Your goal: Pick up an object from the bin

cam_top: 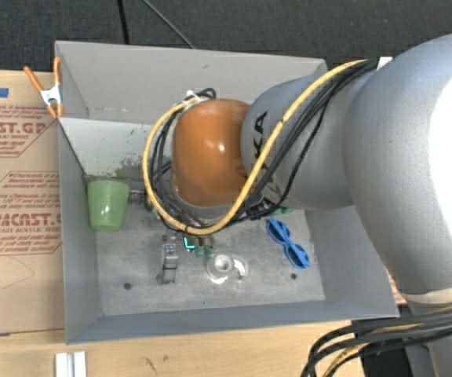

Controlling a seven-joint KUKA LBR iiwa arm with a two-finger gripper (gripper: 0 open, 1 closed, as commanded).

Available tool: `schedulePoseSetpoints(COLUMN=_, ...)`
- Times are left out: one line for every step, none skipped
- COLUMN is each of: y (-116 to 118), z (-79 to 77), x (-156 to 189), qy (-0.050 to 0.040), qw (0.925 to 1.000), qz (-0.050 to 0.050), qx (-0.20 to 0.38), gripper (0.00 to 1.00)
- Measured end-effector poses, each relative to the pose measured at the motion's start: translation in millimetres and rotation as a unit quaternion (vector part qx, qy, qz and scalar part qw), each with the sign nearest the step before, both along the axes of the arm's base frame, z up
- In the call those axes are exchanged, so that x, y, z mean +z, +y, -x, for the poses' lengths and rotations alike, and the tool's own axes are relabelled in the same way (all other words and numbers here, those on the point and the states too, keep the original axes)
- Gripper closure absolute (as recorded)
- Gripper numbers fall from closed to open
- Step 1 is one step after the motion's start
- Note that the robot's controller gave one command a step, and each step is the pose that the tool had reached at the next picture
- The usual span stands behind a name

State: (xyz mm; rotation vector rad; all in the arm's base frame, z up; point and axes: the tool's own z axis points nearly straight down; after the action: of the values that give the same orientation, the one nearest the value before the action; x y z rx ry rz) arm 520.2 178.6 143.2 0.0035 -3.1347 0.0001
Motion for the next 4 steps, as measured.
schedulePoseSetpoints(y=52.0, z=30.1, x=-56.9, qy=-0.0008, qw=0.9978, qz=0.0, qx=0.067, gripper=0.0)
schedulePoseSetpoints(y=-62.7, z=-15.9, x=-22.4, qy=-0.0058, qw=0.9999, qz=0.001, qx=0.01, gripper=0.0)
schedulePoseSetpoints(y=-134.7, z=-41.4, x=-69.4, qy=-0.0032, qw=0.9989, qz=0.001, qx=0.047, gripper=0.0)
schedulePoseSetpoints(y=-130.9, z=-1.6, x=-59.6, qy=-0.0025, qw=0.9962, qz=0.0, qx=0.087, gripper=0.0)
